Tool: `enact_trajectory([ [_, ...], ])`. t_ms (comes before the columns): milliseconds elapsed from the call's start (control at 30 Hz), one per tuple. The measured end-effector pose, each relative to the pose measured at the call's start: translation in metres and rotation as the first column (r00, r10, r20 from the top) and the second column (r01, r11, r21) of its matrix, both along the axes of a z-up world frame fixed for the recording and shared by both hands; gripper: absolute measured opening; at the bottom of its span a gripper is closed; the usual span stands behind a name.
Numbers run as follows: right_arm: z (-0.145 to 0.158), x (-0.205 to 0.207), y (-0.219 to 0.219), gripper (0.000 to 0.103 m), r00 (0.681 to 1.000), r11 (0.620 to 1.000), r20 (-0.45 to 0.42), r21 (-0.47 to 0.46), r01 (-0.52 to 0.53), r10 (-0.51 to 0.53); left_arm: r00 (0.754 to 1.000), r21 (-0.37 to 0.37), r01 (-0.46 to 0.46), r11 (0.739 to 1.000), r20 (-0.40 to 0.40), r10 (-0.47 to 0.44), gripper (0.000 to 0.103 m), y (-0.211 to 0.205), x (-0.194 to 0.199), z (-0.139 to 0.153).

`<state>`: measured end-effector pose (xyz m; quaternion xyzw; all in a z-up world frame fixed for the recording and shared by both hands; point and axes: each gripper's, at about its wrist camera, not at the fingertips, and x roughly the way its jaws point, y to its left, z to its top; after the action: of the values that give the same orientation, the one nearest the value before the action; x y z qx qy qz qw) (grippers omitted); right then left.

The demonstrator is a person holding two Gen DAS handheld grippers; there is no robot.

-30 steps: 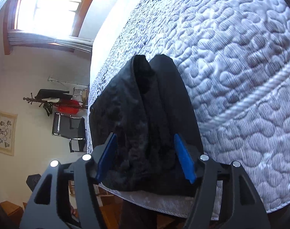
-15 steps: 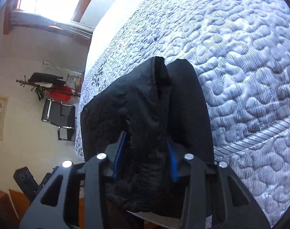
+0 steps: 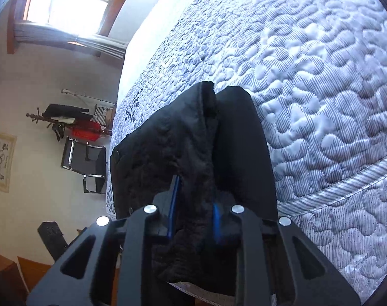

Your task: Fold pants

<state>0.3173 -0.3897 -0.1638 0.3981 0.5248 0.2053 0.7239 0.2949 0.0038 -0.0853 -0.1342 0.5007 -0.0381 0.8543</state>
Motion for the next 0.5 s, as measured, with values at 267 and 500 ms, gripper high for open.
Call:
enact_trajectory([
  [267, -0.013, -0.007, -0.006, 0.025, 1.0, 0.999, -0.004, 0.03, 0.021, -0.02, 0.999, -0.001, -0.036, 0.999, -0.037, 0.036, 0.099, 0.016, 0.006, -0.014],
  [500, -0.012, -0.014, -0.013, 0.033, 1.0, 1.0, -0.005, 0.019, 0.017, -0.017, 0.999, -0.005, -0.026, 1.0, -0.036, 0.026, 0.099, 0.016, 0.007, -0.013],
])
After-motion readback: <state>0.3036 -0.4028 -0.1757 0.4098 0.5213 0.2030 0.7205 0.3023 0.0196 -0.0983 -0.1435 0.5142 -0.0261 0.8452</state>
